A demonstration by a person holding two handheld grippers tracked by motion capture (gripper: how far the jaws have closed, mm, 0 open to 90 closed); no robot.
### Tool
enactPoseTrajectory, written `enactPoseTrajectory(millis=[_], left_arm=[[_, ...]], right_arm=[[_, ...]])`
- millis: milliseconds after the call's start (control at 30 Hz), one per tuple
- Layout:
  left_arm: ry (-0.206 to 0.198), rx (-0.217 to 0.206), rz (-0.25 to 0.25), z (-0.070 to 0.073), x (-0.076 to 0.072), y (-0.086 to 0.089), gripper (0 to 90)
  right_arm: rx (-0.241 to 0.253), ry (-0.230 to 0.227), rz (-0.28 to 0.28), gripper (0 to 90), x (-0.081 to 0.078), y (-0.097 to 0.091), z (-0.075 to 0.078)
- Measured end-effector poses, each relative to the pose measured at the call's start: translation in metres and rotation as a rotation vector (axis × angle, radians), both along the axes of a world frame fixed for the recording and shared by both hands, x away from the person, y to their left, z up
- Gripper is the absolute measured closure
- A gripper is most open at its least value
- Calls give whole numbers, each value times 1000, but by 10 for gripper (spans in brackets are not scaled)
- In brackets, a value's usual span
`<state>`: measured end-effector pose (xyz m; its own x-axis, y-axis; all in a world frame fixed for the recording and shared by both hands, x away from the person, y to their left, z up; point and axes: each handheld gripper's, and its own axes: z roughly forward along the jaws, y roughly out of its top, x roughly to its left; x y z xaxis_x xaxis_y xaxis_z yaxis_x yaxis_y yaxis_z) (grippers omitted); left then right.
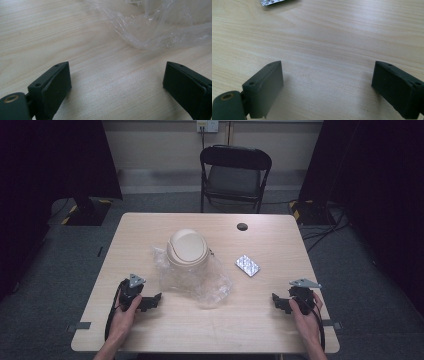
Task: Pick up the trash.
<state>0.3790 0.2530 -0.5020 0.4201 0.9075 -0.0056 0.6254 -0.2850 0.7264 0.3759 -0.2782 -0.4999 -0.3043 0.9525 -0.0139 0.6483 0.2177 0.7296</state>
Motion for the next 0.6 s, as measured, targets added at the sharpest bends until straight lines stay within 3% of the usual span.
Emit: enactPoseTrajectory(millis=[200, 333, 433, 600], left_arm=[[2, 3, -14, 0, 1, 0, 56], [6, 3, -25, 0, 2, 1, 39], [6, 6, -23, 0, 3, 1, 33], [12, 8, -26, 0, 4, 1, 18]], right_arm=[[0, 0, 0, 93, 0, 0, 0], [1, 2, 6, 138, -1, 0, 1], [20, 14, 34, 144, -3, 1, 4], [38, -8, 70, 146, -2, 5, 12]])
